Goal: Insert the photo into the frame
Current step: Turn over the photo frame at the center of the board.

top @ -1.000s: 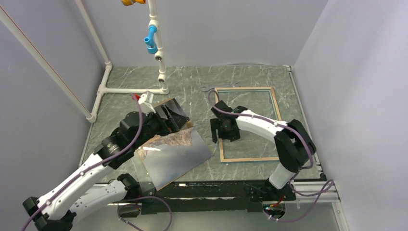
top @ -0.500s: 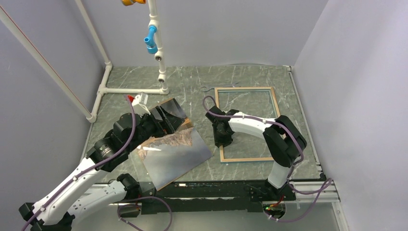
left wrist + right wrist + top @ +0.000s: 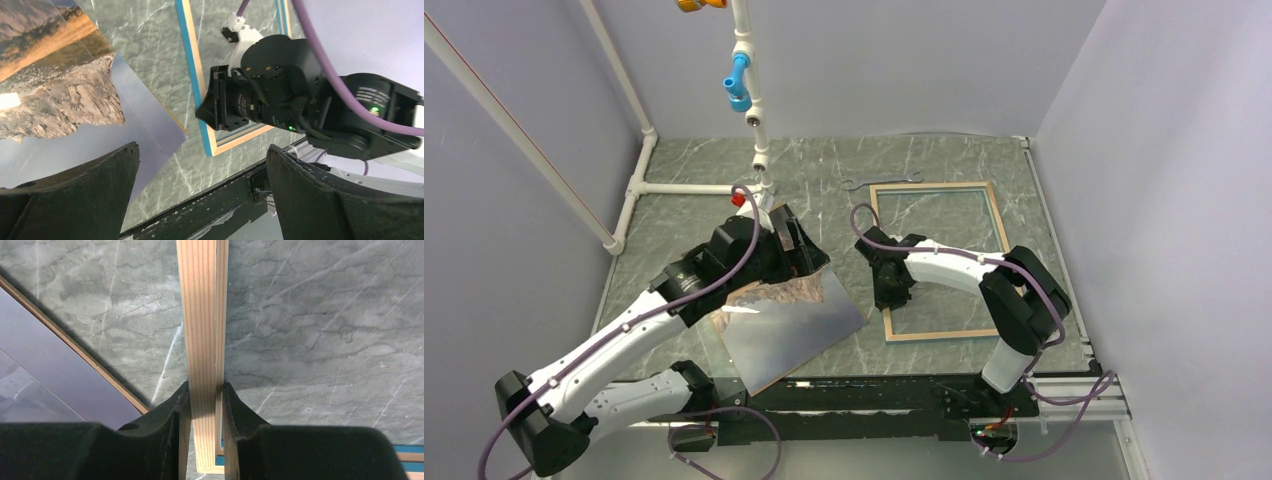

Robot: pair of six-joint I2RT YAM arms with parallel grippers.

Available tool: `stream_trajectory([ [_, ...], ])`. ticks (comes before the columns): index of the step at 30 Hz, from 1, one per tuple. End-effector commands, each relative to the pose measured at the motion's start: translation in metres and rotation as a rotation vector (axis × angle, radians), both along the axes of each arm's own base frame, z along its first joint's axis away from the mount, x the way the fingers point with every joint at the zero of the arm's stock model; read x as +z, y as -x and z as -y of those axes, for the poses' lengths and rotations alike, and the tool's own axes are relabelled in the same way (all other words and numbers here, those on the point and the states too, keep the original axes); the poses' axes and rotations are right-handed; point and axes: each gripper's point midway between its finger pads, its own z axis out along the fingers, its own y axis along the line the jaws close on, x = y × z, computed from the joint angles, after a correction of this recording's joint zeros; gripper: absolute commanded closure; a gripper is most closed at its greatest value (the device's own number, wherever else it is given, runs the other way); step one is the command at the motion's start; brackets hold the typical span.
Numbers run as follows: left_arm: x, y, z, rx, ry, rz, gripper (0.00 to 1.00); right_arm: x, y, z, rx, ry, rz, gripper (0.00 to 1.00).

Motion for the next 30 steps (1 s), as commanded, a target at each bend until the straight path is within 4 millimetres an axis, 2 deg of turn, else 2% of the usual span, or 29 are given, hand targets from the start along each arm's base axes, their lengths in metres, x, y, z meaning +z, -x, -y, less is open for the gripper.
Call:
stream_trajectory([
  [1,0.003,-0.001,0.010,-0.039,0.009,-0.021,0.01,0.009,0.004,-0.002,-0.007,-0.026,0.006,0.86],
  [2,-0.002,-0.002,0.011,-0.043,0.003,-0.030,0.01,0.013,0.002,-0.004,-0.001,-0.036,0.017,0.82],
  [7,-0.035,-0.006,0.017,-0.073,0.002,-0.097,0.01,0.037,-0.009,-0.014,0.017,-0.091,0.077,0.42],
  [9,-0.050,-0.008,0.017,-0.081,0.002,-0.129,0.01,0.046,-0.012,-0.017,0.021,-0.109,0.095,0.35],
  [14,-0.086,-0.007,0.003,-0.047,-0.047,-0.199,0.01,0.047,-0.017,-0.012,0.031,-0.058,0.100,0.37],
  [20,-0.106,-0.007,-0.023,0.031,-0.100,-0.225,0.01,0.036,-0.012,-0.010,0.051,-0.036,0.067,0.39],
  [25,-0.113,-0.004,-0.054,0.110,-0.254,-0.248,0.01,0.057,-0.014,-0.013,0.069,-0.083,0.113,0.35],
  [30,-0.122,0.000,-0.068,0.135,-0.323,-0.260,0.01,0.084,-0.016,-0.033,0.092,-0.220,0.167,0.30],
])
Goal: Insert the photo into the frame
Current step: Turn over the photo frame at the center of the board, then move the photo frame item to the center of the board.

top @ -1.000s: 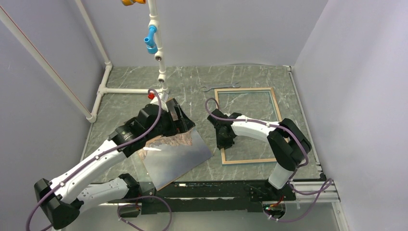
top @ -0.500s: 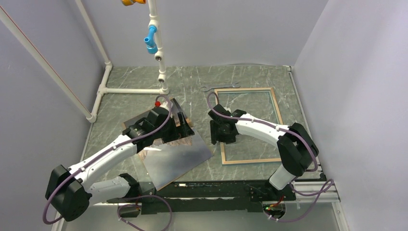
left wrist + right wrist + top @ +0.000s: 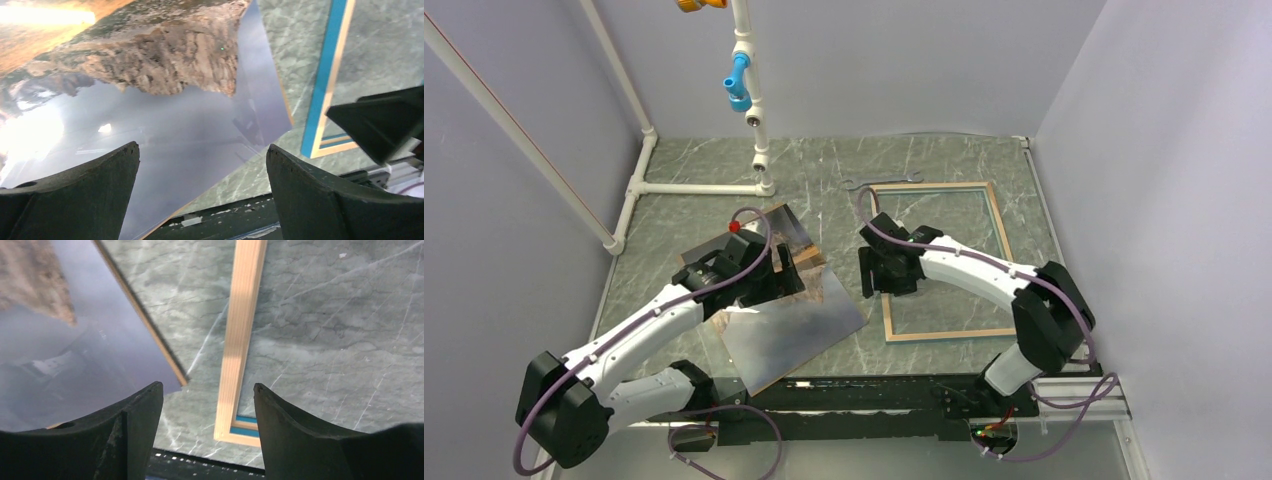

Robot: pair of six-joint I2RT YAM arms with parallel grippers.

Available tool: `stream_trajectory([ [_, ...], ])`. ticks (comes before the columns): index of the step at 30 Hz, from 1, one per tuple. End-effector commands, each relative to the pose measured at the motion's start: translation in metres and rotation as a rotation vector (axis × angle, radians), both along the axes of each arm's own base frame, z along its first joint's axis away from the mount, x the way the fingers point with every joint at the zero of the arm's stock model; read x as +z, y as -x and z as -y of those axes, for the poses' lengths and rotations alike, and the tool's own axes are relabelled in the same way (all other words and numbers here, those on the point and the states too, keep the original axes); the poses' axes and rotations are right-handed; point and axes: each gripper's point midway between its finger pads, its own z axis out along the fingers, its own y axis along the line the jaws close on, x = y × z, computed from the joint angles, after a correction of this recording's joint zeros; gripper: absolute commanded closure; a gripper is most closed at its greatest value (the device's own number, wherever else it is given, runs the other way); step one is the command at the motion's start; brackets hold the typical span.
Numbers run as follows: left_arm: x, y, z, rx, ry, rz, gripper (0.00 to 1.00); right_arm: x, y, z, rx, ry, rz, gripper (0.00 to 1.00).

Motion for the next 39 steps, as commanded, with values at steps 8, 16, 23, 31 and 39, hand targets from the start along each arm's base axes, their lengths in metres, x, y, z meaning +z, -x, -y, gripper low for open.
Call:
stream_trajectory([
  [8,-0.010,-0.002,-0.041,0.030,-0.201,-0.039,0.01,0.053,-0.006,-0.058,0.109,-0.319,0.072,0.16],
  [16,-0.037,0.004,-0.053,0.067,-0.148,-0.132,0.01,0.042,0.008,-0.094,0.178,-0.409,-0.016,0.19],
  [23,-0.039,0.010,-0.087,0.204,-0.114,-0.147,0.01,0.022,0.017,-0.123,0.210,-0.420,-0.084,0.21],
  [31,-0.044,0.025,-0.140,0.393,-0.174,-0.159,0.01,-0.007,0.025,-0.120,0.221,-0.319,-0.136,0.21],
  [39,-0.044,0.023,-0.137,0.393,-0.150,-0.162,0.01,0.000,0.034,-0.116,0.277,-0.154,-0.052,0.22],
])
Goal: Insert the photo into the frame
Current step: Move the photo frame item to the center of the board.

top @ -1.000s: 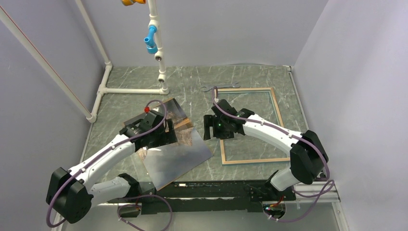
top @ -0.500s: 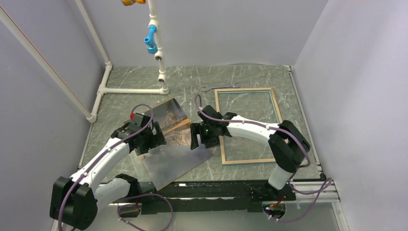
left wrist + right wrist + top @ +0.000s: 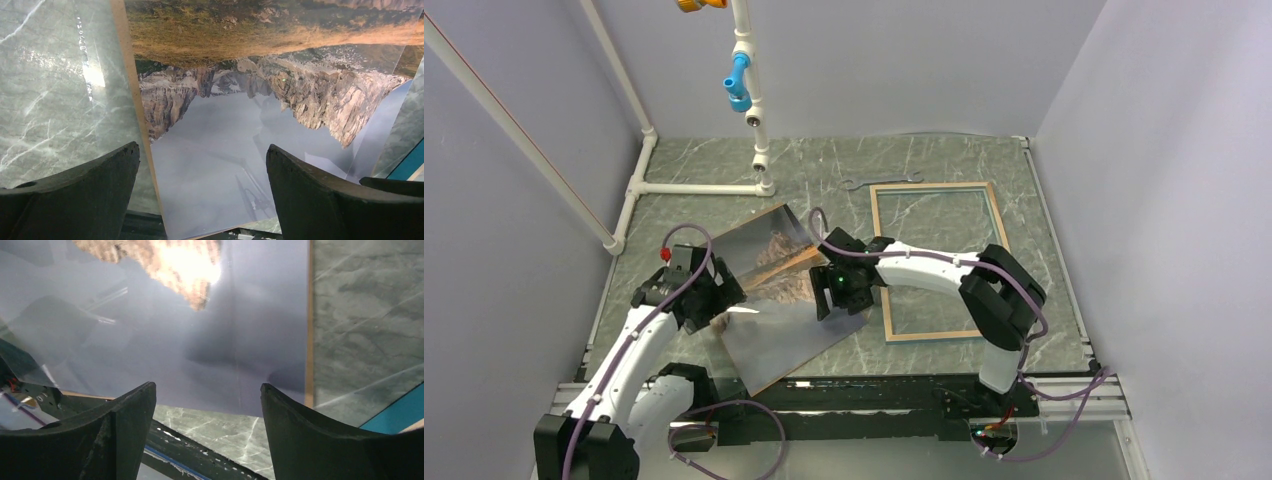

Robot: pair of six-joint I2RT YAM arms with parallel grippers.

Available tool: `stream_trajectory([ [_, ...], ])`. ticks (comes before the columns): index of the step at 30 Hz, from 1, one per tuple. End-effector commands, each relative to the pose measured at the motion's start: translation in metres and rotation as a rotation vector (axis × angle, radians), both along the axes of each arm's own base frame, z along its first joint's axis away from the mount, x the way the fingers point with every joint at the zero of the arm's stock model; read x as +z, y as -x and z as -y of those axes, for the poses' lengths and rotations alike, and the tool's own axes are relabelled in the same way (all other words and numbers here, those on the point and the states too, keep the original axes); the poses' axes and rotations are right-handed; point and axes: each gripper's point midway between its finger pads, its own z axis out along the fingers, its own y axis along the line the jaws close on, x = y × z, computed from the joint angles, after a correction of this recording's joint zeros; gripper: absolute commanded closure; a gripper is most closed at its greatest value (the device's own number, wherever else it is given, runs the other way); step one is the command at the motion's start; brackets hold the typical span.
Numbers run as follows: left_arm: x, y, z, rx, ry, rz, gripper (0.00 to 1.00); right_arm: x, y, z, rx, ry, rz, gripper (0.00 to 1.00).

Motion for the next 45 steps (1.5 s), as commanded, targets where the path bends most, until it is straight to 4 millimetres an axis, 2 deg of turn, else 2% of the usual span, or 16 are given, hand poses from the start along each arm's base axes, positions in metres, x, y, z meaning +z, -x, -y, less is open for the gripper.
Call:
stream_trajectory([
  [1,0.004,-0.003,0.002,-0.014,0.012,0.012,0.01,0.025,0.001,-0.009,0.067,0.077,0.135,0.22],
  [6,0.027,-0.009,0.009,-0.045,0.050,0.093,0.01,0.032,0.027,-0.021,0.134,0.088,0.146,0.23],
  [10,0.055,-0.011,0.010,-0.049,0.060,0.169,0.01,0.031,0.063,-0.033,0.181,0.068,0.118,0.26],
  [15,0.101,-0.005,0.008,-0.033,0.073,0.268,0.01,0.010,0.104,-0.039,0.200,0.085,0.060,0.26],
  [19,0.136,-0.002,0.000,0.010,0.061,0.381,0.01,-0.007,0.115,-0.039,0.179,0.112,0.030,0.26],
  [22,0.151,0.003,-0.004,0.021,0.052,0.415,0.01,-0.012,0.113,-0.039,0.156,0.124,0.031,0.26],
  [27,0.161,0.006,-0.004,0.016,0.058,0.430,0.01,-0.021,0.101,-0.034,0.099,0.158,0.030,0.25],
  [30,0.166,0.009,-0.003,0.010,0.061,0.434,0.01,-0.026,0.091,-0.028,0.053,0.159,0.021,0.25],
  [33,0.170,0.009,-0.001,0.009,0.079,0.453,0.01,-0.025,0.071,-0.018,-0.022,0.152,0.058,0.24],
  [39,0.163,0.007,0.005,-0.004,0.104,0.441,0.01,-0.013,0.033,-0.004,-0.134,0.074,0.094,0.24],
  [45,0.147,0.004,0.008,-0.017,0.105,0.401,0.01,0.000,-0.006,0.005,-0.187,0.078,0.147,0.23],
])
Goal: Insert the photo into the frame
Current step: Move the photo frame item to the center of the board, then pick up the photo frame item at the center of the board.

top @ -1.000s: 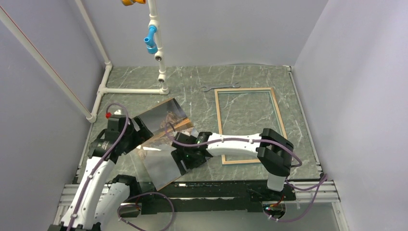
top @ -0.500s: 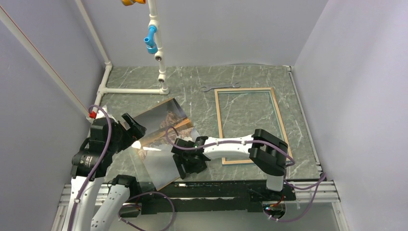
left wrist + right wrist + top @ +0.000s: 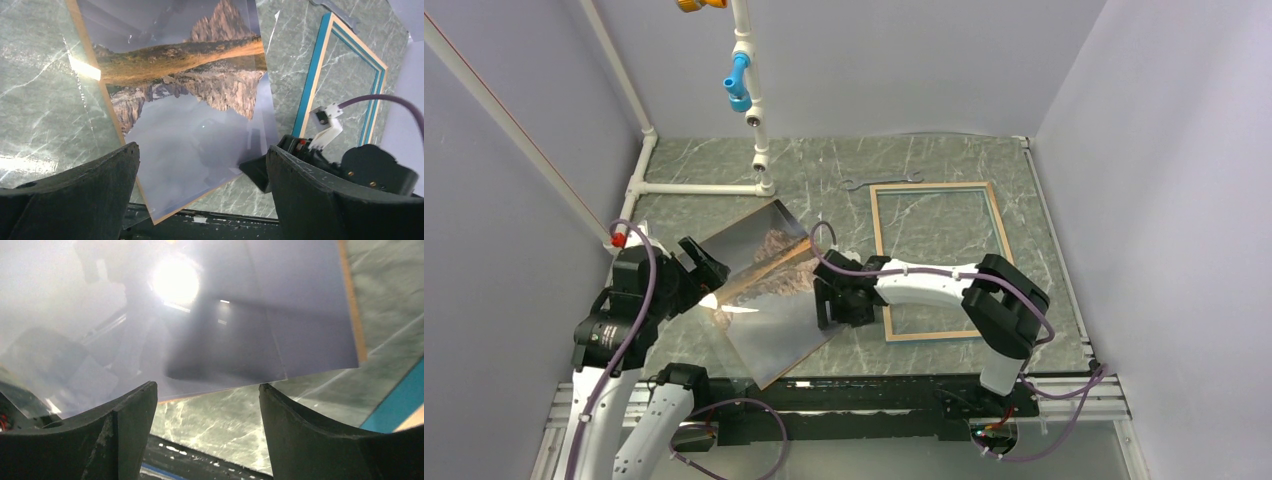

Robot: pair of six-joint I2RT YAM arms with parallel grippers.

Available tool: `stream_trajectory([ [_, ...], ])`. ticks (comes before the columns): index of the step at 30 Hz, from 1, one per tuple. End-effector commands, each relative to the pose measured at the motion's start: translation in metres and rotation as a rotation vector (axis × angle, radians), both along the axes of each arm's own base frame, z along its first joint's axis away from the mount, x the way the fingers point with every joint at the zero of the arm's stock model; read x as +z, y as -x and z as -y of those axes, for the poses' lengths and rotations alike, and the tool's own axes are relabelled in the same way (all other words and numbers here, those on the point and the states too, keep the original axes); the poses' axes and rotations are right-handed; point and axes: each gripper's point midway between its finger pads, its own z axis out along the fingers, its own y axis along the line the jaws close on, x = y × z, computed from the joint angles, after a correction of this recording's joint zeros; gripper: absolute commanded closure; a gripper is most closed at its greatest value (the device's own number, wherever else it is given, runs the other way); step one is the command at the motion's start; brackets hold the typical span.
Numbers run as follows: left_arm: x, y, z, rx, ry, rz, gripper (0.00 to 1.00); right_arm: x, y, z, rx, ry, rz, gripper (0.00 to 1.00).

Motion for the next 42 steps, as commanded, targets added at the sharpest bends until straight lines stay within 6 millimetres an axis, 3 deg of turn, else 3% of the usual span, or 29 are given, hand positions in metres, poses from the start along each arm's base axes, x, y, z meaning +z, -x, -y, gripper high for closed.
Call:
stream_trajectory([
  [1,-0.012,-0.005,0.006,-0.017,0.024,-0.025,0.01,0.016,-0.037,0.003,-0.040,-0.010,0.102,0.23],
  [12,-0.097,-0.010,0.018,-0.082,0.026,-0.253,0.01,0.055,-0.058,0.020,-0.039,-0.037,0.159,0.22],
  [17,-0.134,-0.009,0.015,-0.073,0.001,-0.363,0.01,0.069,-0.079,0.024,-0.028,-0.066,0.188,0.21],
  [26,-0.177,0.002,0.002,0.013,-0.037,-0.528,0.01,0.055,-0.108,0.009,0.046,-0.108,0.122,0.21],
  [35,-0.206,0.004,-0.001,0.058,0.019,-0.556,0.01,0.035,-0.099,-0.009,0.111,-0.182,0.025,0.22],
  [42,-0.217,0.003,0.003,0.031,0.048,-0.561,0.01,0.011,-0.094,-0.009,0.116,-0.163,-0.027,0.22],
])
